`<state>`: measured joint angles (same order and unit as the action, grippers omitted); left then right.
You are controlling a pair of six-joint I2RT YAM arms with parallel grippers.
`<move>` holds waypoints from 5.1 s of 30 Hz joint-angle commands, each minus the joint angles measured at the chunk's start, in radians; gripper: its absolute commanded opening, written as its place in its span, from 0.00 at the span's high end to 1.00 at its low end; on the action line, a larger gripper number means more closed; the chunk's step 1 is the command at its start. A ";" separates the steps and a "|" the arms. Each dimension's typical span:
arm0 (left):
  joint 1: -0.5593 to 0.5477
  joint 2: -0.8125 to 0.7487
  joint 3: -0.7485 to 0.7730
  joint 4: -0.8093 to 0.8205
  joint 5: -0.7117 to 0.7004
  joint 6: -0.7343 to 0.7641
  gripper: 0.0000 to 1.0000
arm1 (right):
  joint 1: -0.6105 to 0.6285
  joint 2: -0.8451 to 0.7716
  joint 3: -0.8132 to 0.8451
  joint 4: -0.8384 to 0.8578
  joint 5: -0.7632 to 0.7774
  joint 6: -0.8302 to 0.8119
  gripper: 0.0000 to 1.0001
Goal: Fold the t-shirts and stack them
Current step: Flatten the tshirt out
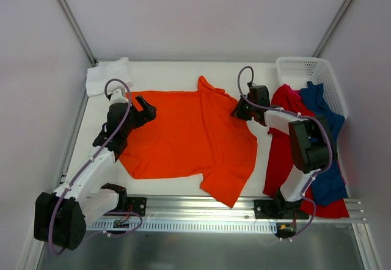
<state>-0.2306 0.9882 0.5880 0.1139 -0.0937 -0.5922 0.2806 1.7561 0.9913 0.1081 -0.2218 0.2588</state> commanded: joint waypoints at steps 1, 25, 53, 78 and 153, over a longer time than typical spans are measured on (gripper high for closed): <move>-0.015 -0.025 -0.014 0.010 0.029 -0.023 0.05 | 0.011 -0.044 -0.037 0.102 -0.004 0.046 1.00; -0.018 -0.203 -0.108 -0.028 0.041 -0.037 0.06 | 0.334 -0.182 -0.326 0.233 0.125 0.192 0.99; -0.021 -0.128 -0.146 0.020 0.014 0.000 0.06 | 0.149 -0.284 -0.052 -0.213 0.334 -0.006 0.06; -0.021 -0.083 -0.183 0.066 0.011 -0.009 0.06 | 0.120 -0.146 -0.246 0.088 0.138 0.155 0.41; -0.019 -0.059 -0.226 0.119 -0.008 -0.014 0.06 | 0.034 0.106 0.460 -0.381 0.498 -0.142 0.01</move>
<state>-0.2432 0.9474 0.3767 0.1974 -0.0879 -0.6106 0.3386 1.7744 1.3247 -0.3031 0.4301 0.1627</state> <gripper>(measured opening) 0.938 0.993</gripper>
